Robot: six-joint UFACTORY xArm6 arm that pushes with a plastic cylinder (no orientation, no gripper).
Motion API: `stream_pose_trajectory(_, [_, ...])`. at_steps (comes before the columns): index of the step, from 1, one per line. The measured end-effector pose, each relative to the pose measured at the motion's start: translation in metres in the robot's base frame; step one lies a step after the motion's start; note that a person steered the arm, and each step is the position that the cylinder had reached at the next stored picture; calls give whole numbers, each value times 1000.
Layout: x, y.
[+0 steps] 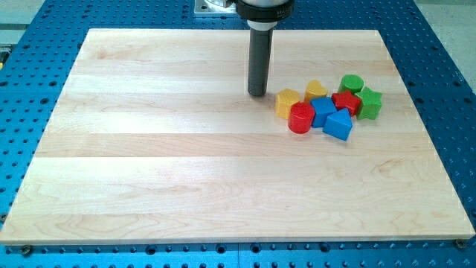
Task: Move the red star to the bottom center of the board
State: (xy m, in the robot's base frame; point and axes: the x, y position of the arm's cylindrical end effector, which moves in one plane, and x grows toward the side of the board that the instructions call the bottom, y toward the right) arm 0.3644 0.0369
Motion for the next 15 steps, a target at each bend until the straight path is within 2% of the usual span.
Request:
stream_pose_trajectory(1, [0, 0])
stream_pose_trajectory(2, [-57, -4])
stream_pose_trajectory(3, [-95, 7])
stream_pose_trajectory(4, [-115, 14])
stream_pose_trajectory(5, [-119, 37])
stream_pose_trajectory(6, [-121, 106])
stream_pose_trajectory(7, [-112, 207])
stream_pose_trajectory(9, [25, 232])
stream_pose_trajectory(10, [50, 198])
stream_pose_trajectory(11, [57, 155])
stream_pose_trajectory(12, [57, 158])
stream_pose_trajectory(14, [74, 69])
stream_pose_trajectory(15, [76, 47])
